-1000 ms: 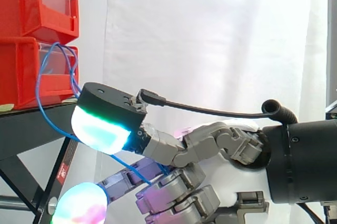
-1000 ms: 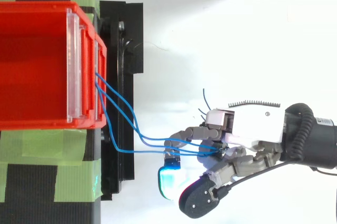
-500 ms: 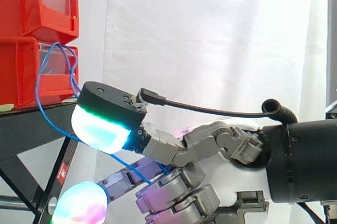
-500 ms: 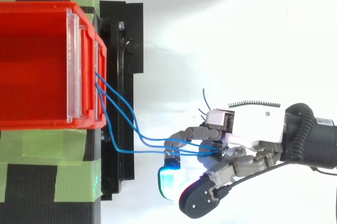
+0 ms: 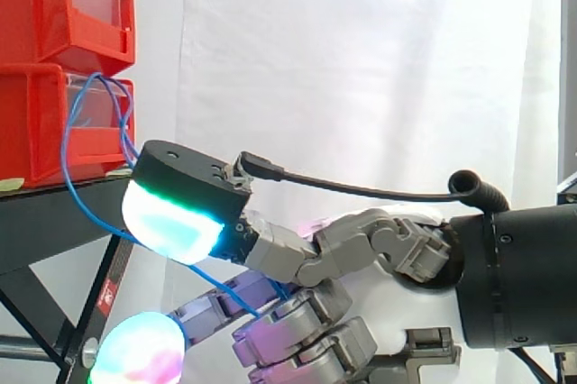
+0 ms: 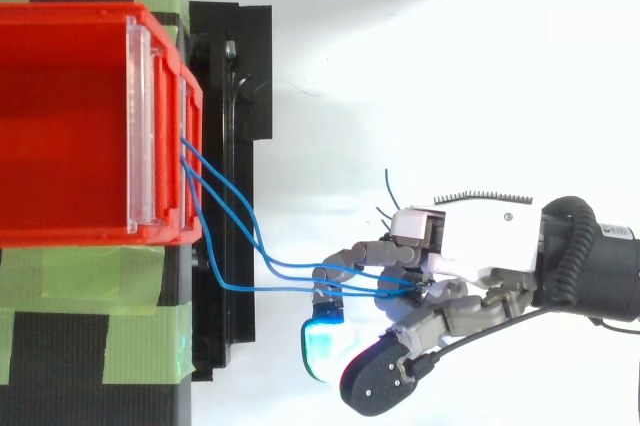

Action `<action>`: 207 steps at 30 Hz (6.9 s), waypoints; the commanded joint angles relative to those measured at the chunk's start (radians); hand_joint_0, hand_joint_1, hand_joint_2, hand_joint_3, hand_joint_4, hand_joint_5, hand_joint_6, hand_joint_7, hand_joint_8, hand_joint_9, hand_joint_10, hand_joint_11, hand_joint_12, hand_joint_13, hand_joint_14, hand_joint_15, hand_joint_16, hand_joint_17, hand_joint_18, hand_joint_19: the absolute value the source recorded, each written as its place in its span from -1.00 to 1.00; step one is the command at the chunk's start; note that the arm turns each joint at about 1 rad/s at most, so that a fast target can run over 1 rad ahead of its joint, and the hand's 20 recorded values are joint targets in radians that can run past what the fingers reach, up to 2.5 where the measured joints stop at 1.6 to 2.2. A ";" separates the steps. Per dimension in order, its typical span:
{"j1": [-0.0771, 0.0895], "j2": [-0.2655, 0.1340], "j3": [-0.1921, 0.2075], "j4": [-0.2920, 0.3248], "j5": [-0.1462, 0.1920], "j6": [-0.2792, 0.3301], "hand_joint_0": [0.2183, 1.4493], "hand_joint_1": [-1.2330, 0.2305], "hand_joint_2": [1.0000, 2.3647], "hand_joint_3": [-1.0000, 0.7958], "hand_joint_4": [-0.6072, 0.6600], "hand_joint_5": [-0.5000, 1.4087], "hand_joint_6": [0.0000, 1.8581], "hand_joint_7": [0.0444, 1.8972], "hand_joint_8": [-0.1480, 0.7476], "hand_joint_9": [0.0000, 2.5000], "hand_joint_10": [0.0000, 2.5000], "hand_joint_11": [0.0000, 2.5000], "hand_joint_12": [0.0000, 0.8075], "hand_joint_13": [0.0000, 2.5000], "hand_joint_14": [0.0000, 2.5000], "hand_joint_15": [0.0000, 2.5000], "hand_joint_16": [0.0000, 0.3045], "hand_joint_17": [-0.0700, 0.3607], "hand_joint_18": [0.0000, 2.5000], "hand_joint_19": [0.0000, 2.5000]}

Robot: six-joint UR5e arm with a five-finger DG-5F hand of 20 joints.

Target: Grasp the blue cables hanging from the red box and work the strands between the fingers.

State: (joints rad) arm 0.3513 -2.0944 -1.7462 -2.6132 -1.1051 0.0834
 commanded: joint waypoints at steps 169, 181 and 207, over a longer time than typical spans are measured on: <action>-0.018 0.056 0.136 0.194 0.478 -0.864 0.26 -0.05 -0.98 0.10 0.37 -0.59 0.29 0.00 0.29 -0.04 1.00 1.00 0.35 0.27 1.00 0.30 -0.59 -0.02 0.46 -0.24; -0.015 0.056 0.134 0.033 0.432 -0.485 0.30 -0.10 -0.97 0.28 0.39 -0.69 0.55 0.02 0.29 -0.04 1.00 1.00 0.35 0.27 1.00 0.30 -0.59 -0.02 0.46 -0.24; -0.012 0.054 0.134 -0.090 0.389 -0.202 0.45 -0.29 -1.00 0.51 0.38 -0.65 0.90 0.00 0.29 -0.04 1.00 1.00 0.35 0.27 1.00 0.30 -0.59 -0.02 0.46 -0.24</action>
State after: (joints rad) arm 0.3372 -2.0388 -1.6110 -2.6986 -0.7163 -0.1209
